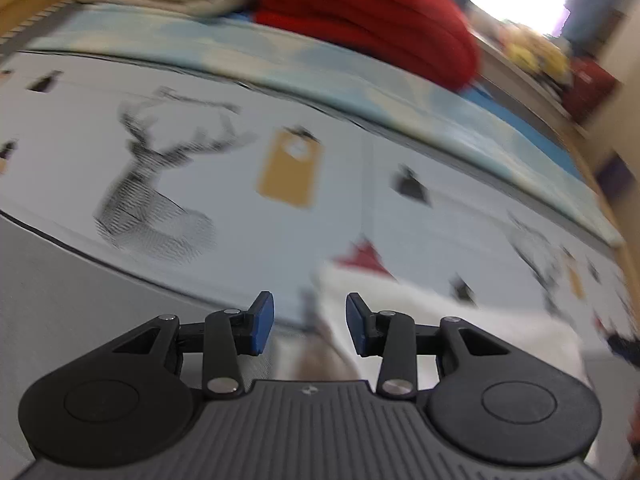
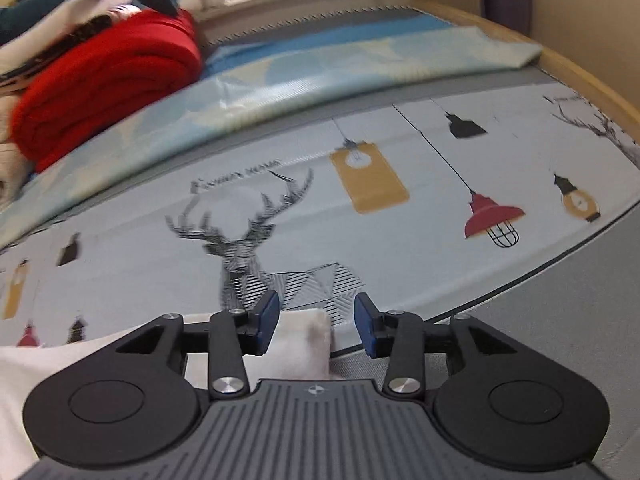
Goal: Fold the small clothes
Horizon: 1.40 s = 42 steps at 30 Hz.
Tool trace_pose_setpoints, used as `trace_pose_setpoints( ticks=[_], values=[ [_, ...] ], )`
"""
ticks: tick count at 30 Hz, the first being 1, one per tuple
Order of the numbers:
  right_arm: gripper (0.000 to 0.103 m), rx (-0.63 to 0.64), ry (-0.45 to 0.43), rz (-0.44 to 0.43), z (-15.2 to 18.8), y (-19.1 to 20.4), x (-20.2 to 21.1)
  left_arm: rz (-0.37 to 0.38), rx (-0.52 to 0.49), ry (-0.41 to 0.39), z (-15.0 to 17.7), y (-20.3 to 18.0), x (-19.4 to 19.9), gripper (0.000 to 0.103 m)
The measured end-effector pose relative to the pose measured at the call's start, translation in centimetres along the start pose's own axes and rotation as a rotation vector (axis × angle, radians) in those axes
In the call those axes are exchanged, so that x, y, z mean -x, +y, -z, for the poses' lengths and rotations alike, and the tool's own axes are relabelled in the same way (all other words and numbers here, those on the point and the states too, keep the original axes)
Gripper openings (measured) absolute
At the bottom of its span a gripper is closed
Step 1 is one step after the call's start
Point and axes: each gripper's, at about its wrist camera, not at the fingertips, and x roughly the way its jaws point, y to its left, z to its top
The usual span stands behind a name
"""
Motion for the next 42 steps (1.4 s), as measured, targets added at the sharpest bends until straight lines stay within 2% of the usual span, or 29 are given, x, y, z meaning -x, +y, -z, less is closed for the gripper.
trace_pose_setpoints(
  ticks=[2,6,8,11,15,23,24,25,26,29,31,34,38,39,42],
  values=[
    [0.049,0.04,0.02,-0.057,0.6,0.2,1.6,0.043,-0.062,0.064,1.5,-1.0,0.7,0.043],
    [0.051,0.16,0.139,-0.161,3.0,0.9,3.5,0.054,-0.211,0.166,4.9,-2.6,1.9,0.043],
    [0.051,0.214,0.197,-0.157,4.7,0.8,4.2,0.032,-0.271,0.172,6.4,-2.8,2.5,0.043],
    [0.051,0.262,0.253,-0.133,6.8,0.2,5.1,0.004,-0.299,0.2,8.1,-2.9,2.7,0.043],
    [0.051,0.306,0.29,-0.116,8.8,0.0,6.0,-0.013,-0.351,0.196,9.2,-3.2,3.1,0.043],
    [0.051,0.363,0.329,-0.09,10.3,-0.4,6.5,-0.032,-0.385,0.259,9.4,-3.1,1.6,0.04],
    [0.051,0.367,0.332,-0.092,10.4,-0.5,6.4,-0.029,-0.393,0.275,9.6,-3.1,1.3,0.036],
    [0.051,0.372,0.337,-0.093,10.5,-0.5,6.3,-0.024,-0.405,0.292,9.8,-3.1,1.1,0.024],
    [0.05,0.379,0.342,-0.095,10.5,-0.6,6.2,-0.016,-0.417,0.303,10.0,-3.1,1.0,0.016],
    [0.039,0.38,0.341,-0.104,10.5,-0.9,6.2,0.0,-0.435,0.308,10.4,-3.0,1.1,0.004],
    [0.026,0.37,0.348,-0.115,10.4,-1.3,6.2,0.0,-0.433,0.299,10.5,-2.9,1.3,0.002],
    [0.015,0.356,0.352,-0.155,10.2,-1.6,6.4,-0.01,-0.425,0.313,10.5,-2.4,1.4,0.002],
    [0.015,0.367,0.412,-0.122,11.0,-2.0,5.6,-0.156,-0.508,0.443,12.5,-1.8,-0.9,0.0],
    [0.016,0.385,0.415,-0.112,11.1,-1.7,5.6,-0.171,-0.513,0.452,12.6,-1.5,-1.0,0.0],
    [0.02,0.348,0.391,-0.075,10.3,-0.9,6.4,-0.127,-0.401,0.362,10.6,-0.2,0.7,0.002]
  ],
)
